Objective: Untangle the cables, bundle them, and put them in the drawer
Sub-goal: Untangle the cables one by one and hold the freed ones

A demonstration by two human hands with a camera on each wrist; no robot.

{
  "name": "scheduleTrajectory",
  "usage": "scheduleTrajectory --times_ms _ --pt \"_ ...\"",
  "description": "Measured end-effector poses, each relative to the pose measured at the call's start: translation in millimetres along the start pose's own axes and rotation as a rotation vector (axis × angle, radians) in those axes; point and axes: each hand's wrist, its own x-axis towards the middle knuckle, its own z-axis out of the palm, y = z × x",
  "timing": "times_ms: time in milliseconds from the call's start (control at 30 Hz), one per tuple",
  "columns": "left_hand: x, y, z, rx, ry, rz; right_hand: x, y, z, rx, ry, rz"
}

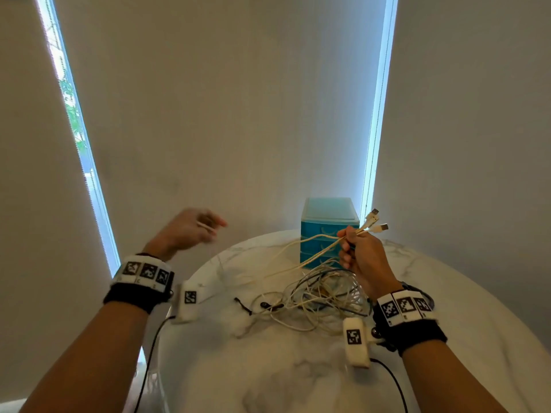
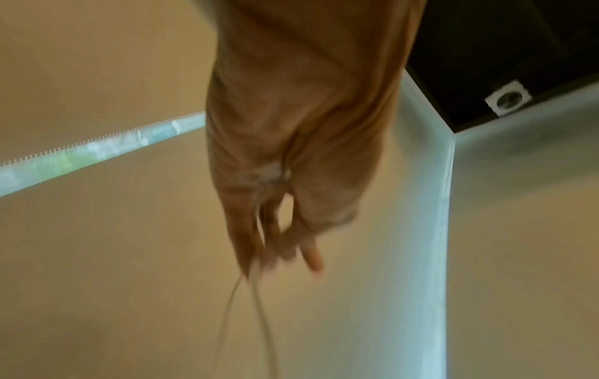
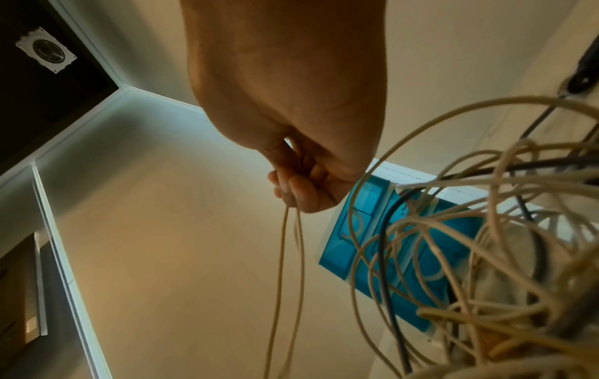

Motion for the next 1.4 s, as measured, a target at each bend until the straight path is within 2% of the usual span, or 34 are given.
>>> scheduleTrajectory --times_ms 67,100,133,200,267,400,500,567,600,733,833,933,1000,1033,1167,1267,1367,1400 --pt "14.6 -11.5 -23.4 0.227 0.364 0.012 -0.1 3.3 -5.1 -0.015 0.021 0.015" --pt "19.4 -14.9 -29.1 0.382 0.420 -0.067 -1.1 4.9 -4.7 -0.020 0.019 0.020" --pt "24.6 -19.1 -29.9 0.547 0.385 -0.183 -1.7 5.8 -2.3 -0.023 0.003 0.017" --pt "32.1 -23.4 -21.5 0.768 0.224 -0.394 -3.6 5.0 5.8 -0.036 -0.049 0.006" --pt "35.3 -21.9 -12.2 0.817 0.137 -0.442 -7.5 2.8 13.8 -0.083 -0.088 -0.009" --pt "33.8 -46.7 -18.8 0.811 0.043 -0.263 -11.3 -6.4 4.1 -0.187 -0.049 -0.071" --pt "15.0 -79.2 -38.2 0.869 0.040 -0.293 -8.4 -13.9 -16.9 -0.196 0.025 -0.073" --pt "7.4 -92.9 -41.6 0.845 0.020 -0.318 -8.5 -13.4 -16.9 -0.169 0.004 -0.061" --pt "6.2 -91.8 -37.9 0.807 -0.008 -0.283 -8.4 -10.8 -11.4 -0.158 -0.021 -0.055" --pt "6.1 -40.6 17.9 0.470 -0.118 0.097 -14.3 -4.4 31.1 -0.168 -0.146 -0.033" --pt "-2.4 25.9 70.2 0.103 -0.257 0.200 -22.0 -9.3 61.7 -0.170 -0.228 -0.024" --pt "-11.2 69.7 102.9 0.015 -0.550 0.327 -23.3 -17.1 77.9 -0.271 -0.236 -0.096" --pt "-10.5 72.6 109.9 0.082 -0.656 0.344 -18.6 -25.1 69.6 -0.326 -0.180 -0.137" --pt "-6.5 62.8 105.1 0.139 -0.629 0.324 -16.5 -30.4 62.9 -0.303 -0.152 -0.139" --pt "6.4 -11.2 46.6 0.275 -0.363 0.167 -13.4 -46.6 35.4 -0.216 -0.061 -0.105" --pt "9.0 -56.1 -15.7 0.361 -0.186 0.039 -19.7 -32.1 44.1 -0.227 -0.145 -0.051" --pt "16.2 -68.4 -55.5 0.663 0.133 -0.005 -29.2 -10.3 80.2 -0.257 -0.289 0.002" --pt "17.7 -69.3 -61.0 0.793 0.201 -0.014 -30.6 -4.4 93.2 -0.253 -0.319 0.010"
